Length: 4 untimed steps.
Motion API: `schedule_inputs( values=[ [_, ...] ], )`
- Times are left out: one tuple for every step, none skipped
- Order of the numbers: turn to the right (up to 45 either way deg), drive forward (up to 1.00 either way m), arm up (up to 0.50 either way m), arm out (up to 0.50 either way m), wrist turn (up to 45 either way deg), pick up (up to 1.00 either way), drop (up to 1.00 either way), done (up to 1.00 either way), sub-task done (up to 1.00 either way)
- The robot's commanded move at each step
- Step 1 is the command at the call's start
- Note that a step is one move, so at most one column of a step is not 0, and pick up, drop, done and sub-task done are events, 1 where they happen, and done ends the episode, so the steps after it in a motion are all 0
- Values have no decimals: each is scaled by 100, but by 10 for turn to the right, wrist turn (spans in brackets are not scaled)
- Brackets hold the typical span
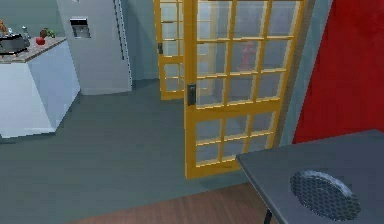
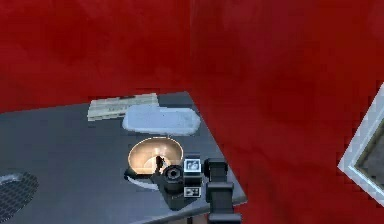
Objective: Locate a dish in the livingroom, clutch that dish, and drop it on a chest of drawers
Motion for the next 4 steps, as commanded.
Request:
schedule_inputs(
  values=[
    [0,0,0,0,0,100,0,0,0],
    [0,0,10,0,0,0,0,0,0],
    [0,0,6,0,0,0,0,0,0],
    [0,0,0,0,-450,0,0,0,0]
  ],
)
